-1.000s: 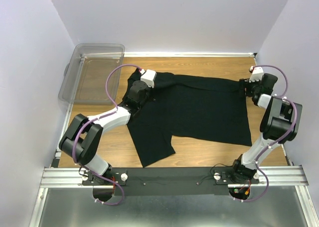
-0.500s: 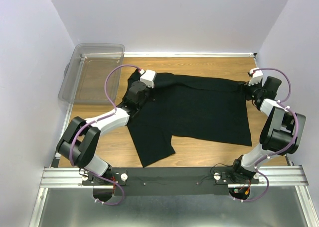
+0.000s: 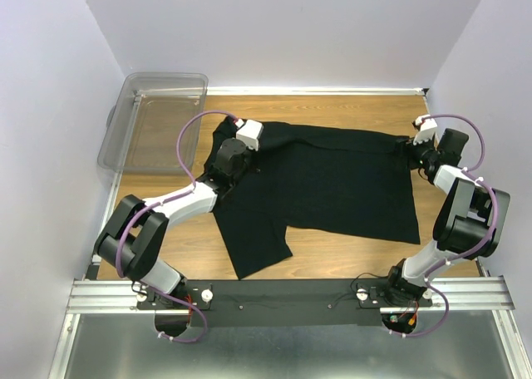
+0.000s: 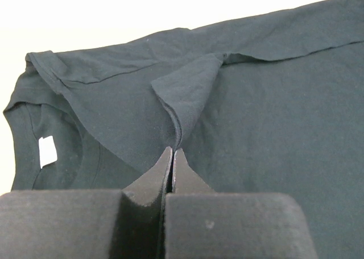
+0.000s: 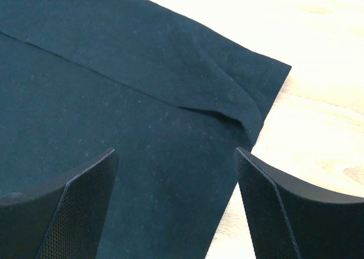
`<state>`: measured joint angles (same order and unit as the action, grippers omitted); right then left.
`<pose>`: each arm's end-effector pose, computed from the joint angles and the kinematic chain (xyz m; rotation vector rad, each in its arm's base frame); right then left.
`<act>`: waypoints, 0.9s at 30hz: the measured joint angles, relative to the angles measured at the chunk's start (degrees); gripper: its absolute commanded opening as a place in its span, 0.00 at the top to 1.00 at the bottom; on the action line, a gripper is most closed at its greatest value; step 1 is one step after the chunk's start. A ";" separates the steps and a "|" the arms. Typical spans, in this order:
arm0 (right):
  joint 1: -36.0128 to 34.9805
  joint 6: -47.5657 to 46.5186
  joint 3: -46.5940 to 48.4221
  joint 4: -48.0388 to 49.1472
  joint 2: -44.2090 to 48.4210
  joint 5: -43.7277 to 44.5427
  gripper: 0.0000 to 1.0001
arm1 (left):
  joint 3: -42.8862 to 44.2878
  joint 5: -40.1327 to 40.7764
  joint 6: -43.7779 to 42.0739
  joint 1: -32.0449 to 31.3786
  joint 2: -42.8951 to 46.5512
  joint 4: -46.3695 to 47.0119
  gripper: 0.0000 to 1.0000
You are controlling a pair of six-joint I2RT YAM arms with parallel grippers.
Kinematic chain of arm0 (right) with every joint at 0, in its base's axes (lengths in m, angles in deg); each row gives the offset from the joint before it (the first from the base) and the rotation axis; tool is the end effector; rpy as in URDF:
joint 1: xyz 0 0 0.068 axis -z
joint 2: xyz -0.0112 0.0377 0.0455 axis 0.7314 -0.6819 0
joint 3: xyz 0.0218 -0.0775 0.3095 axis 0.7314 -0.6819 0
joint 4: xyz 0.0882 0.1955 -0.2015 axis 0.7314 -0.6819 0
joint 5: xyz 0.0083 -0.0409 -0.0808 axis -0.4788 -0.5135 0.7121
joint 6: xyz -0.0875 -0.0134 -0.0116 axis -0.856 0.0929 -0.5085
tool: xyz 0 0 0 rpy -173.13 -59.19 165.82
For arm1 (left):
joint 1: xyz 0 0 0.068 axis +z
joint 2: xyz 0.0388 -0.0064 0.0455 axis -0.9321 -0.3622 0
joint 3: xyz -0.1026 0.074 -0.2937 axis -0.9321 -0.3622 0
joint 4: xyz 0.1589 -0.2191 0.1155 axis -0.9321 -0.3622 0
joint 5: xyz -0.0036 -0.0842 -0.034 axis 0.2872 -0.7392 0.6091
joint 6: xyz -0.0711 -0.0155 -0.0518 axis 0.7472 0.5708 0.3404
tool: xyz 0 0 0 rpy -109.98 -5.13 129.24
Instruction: Fold and stack the t-shirts
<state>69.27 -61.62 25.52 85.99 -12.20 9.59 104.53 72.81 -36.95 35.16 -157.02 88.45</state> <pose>0.3885 -0.1110 0.1931 -0.3396 2.0580 0.1748 0.3399 -0.2122 0.2446 0.3024 1.8487 -0.3807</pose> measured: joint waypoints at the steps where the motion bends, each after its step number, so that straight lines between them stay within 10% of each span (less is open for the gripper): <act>1: 0.00 0.00 0.00 -0.09 0.00 -0.09 0.11 | -0.15 0.02 0.04 -0.02 0.00 -0.04 0.78; 5: -0.02 0.33 -0.02 -0.42 0.13 -0.33 0.11 | -2.95 0.39 1.57 -0.26 1.97 -0.33 0.34; 11: -0.02 0.85 -0.07 -1.18 1.11 -1.62 0.11 | -11.06 3.26 4.57 -1.05 15.93 -0.79 0.16; 16: -0.02 1.92 0.11 -2.73 1.20 -4.02 0.11 | -10.82 5.05 7.72 1.70 21.03 0.17 0.16; 27: -6.86 -4.79 17.05 -25.42 -4.15 -15.47 0.28 | 4.74 2.25 16.02 9.53 -0.09 -2.58 0.22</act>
<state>62.40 -66.41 42.57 60.57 -16.36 -5.89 109.28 75.07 -20.93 44.69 -157.11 85.87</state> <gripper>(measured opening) 0.771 0.782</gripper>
